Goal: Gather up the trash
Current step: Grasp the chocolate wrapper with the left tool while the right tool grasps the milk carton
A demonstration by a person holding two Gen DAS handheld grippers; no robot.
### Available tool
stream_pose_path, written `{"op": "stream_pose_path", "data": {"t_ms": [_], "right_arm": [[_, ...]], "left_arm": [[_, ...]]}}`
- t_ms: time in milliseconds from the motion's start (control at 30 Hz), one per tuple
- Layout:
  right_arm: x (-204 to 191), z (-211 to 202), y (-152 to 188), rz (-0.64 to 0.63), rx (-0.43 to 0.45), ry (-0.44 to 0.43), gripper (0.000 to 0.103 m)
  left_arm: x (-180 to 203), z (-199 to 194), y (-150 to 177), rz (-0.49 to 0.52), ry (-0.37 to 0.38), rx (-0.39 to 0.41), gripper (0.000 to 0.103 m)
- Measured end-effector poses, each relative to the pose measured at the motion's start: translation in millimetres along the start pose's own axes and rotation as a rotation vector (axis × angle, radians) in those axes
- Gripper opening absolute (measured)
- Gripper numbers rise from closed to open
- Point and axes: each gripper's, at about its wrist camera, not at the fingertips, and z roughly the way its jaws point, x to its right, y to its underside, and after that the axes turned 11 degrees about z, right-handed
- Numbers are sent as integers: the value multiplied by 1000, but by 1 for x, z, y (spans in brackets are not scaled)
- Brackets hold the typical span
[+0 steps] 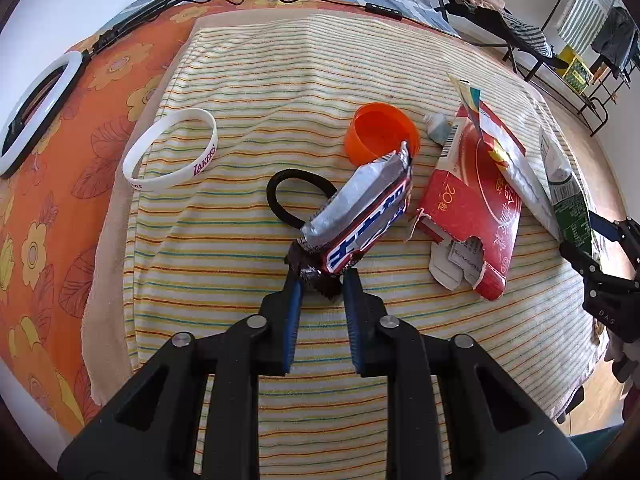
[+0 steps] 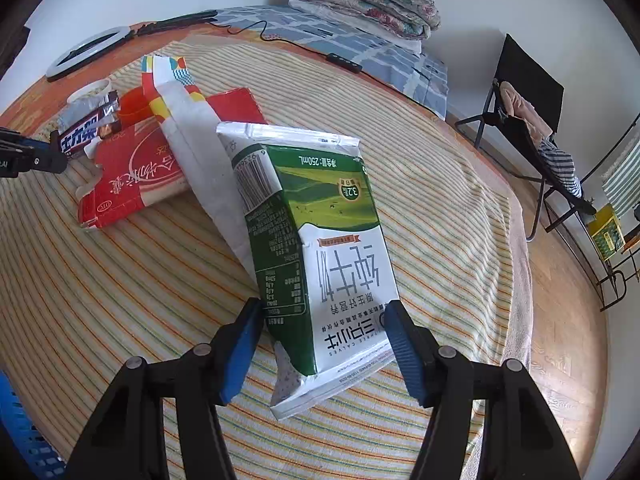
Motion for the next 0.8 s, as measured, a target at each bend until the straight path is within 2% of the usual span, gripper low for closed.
{"op": "stream_pose_path", "data": {"t_ms": [67,100,200,333,500,767,800], "right_arm": [[6,-5,-4,25,5,-27,54],[9,-7,-6,41,8,-41,50],[23,-13,-12,102,12,-88,45],[46,-14,-16,203,4,-165,43],[64,-22,-20,267,26,-196,35],[85,-23,-21,358,15,-250,35],[87,-23,-21,367,14,-255,35]], "left_arm": [[2,-2,1,6,5,8,16],[3,-4,1,8,10,11,12],[7,-8,2,20,19,19,11],[10,-11,2,36,16,32,7],[13,-16,2,41,33,49,5],[26,-14,3,86,24,36,6],[28,-13,2,93,14,30,10]]}}
